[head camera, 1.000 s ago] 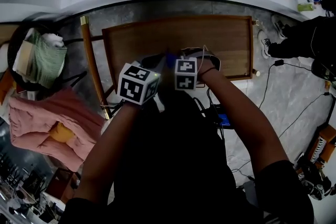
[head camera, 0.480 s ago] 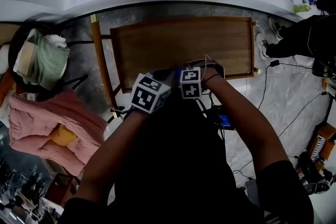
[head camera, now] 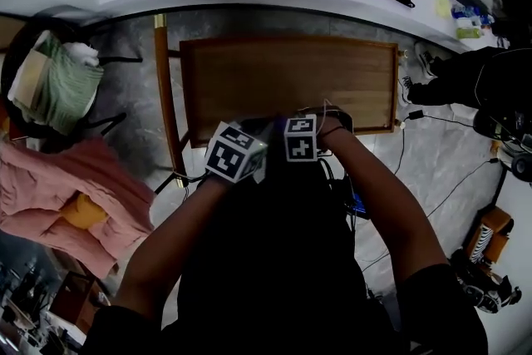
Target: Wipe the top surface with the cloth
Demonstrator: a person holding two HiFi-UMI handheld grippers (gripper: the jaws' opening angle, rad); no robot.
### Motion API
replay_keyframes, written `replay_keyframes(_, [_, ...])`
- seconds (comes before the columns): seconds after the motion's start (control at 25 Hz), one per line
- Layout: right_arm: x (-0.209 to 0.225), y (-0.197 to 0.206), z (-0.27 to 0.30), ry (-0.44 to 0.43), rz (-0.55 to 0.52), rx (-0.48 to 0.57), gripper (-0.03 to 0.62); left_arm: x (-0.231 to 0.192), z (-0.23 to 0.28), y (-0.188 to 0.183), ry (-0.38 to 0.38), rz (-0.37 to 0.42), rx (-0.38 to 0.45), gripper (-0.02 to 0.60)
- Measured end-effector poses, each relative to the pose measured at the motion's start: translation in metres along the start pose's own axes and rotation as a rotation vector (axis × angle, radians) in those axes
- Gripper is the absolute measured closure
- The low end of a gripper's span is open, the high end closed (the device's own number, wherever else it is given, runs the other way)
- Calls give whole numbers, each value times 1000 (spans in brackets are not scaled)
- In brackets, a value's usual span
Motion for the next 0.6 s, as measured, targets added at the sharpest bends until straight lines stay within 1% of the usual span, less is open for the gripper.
replay_keyframes(0.16, [-8, 9, -2, 4, -22, 119, 546, -5, 3, -9, -28, -39, 9, 572])
replay_keyframes(0.24, [0, 20, -11, 32, -27, 191, 546, -13, 8, -19, -60, -50, 11, 572])
replay_keyframes(0.28, [11, 26, -20, 74, -21, 227, 546, -19, 11, -23, -80, -65, 15, 572])
replay_keyframes(0.4, [50, 46, -59, 256, 7, 305, 546, -27, 17, -35, -134, -135, 45, 572])
replay_keyframes(0.48, [78, 59, -79, 360, 10, 312, 546, -26, 22, -45, -160, -173, 74, 572])
replay_keyframes(0.6, [117, 70, -95, 459, 2, 307, 546, -21, 29, -69, -184, -200, 127, 572])
Point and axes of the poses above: the fingertips, and each gripper's own axes: z forward along the fingers, x to its right, y out of its underside, the point moved 8 cm from there along -z, backward along the fingers, and after that the axes turned 1 degree about -x, right-handed, at the moved point
